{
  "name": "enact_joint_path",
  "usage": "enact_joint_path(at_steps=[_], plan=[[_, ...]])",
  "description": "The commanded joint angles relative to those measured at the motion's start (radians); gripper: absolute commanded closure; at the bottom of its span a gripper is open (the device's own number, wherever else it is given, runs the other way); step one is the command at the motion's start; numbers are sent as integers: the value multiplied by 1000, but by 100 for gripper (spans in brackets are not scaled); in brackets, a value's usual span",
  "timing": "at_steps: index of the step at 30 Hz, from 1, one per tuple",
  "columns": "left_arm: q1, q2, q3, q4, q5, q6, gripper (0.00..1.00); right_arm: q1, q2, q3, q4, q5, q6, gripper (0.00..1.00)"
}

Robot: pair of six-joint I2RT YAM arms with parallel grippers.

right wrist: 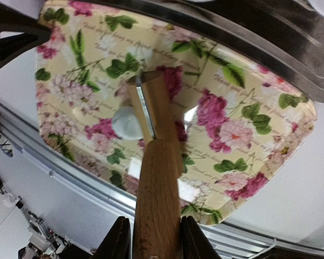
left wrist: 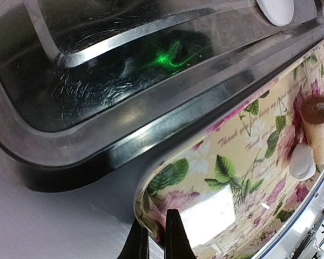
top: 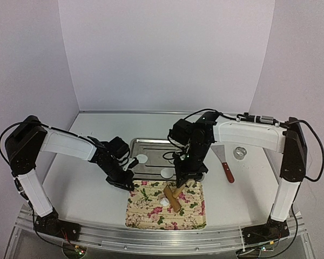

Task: Roll out the dumpling wrappers from the dough

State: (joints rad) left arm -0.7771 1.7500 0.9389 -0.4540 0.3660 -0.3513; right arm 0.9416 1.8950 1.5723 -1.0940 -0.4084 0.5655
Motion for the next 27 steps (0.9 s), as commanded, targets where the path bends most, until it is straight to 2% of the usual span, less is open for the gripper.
enact_joint_path(at_steps=[1, 6, 9, 13, 17, 22, 27], plan=[[-12, 19, 12, -18, -21, 35, 98, 23, 94, -21, 5, 89, 6, 100], [-16, 19, 14, -19, -22, 35, 100, 42, 107, -14, 22, 98, 25, 100], [-16, 11, 15, -22, -29, 40, 100, 44, 68, 6, 17, 153, 39, 100], [-17, 3, 17, -28, -63, 55, 100, 44, -78, 35, 11, 208, 43, 100], [-16, -2, 23, -29, -92, 73, 100, 44, -260, -22, 41, 210, 28, 100], [-17, -10, 25, -23, -100, 103, 100, 44, -440, -202, 206, 82, 8, 100], [-16, -16, 29, -22, -99, 132, 100, 44, -493, -373, 421, -148, 22, 100]])
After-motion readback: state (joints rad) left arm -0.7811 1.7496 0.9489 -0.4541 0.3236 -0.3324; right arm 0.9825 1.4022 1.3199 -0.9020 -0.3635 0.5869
